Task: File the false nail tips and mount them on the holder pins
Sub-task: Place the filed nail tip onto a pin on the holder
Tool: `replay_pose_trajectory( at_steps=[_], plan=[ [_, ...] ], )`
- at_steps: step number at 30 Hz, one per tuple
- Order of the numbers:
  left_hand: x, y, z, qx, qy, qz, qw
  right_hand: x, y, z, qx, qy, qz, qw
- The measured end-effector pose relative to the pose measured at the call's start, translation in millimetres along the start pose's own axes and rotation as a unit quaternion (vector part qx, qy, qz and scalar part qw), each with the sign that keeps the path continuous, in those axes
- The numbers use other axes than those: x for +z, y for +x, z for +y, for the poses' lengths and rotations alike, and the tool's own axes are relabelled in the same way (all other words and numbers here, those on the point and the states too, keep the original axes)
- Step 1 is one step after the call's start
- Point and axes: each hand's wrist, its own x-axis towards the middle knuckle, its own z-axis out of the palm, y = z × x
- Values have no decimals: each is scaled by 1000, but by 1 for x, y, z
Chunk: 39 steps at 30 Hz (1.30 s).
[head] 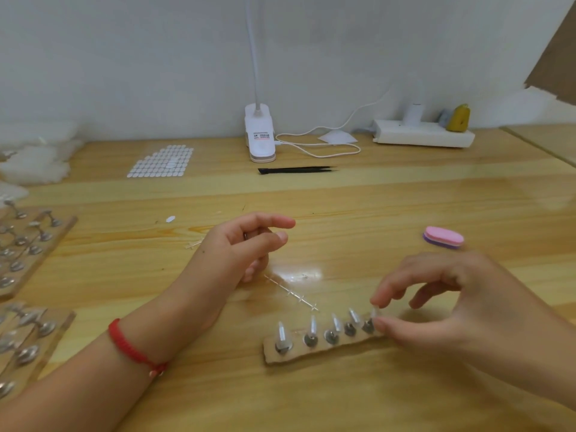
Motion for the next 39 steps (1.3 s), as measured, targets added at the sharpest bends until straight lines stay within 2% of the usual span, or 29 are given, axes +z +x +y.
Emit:
replay_pose_trajectory(
  at_steps=[11, 24, 31, 39],
  plan=[
    [-1, 0, 0, 2, -3, -1, 1000, 2, -2, -3, 50, -35, -12, 998],
    [-2, 2, -3, 11, 3, -9, 1000, 7, -9, -4, 76, -49, 13, 996],
    [-3, 2, -4, 13, 5, -10, 1000, 5, -9, 1, 27, -63, 20, 997],
    [-3, 4, -4, 12, 6, -5, 1000, 1, -9, 18, -42, -13, -71, 996]
  ],
)
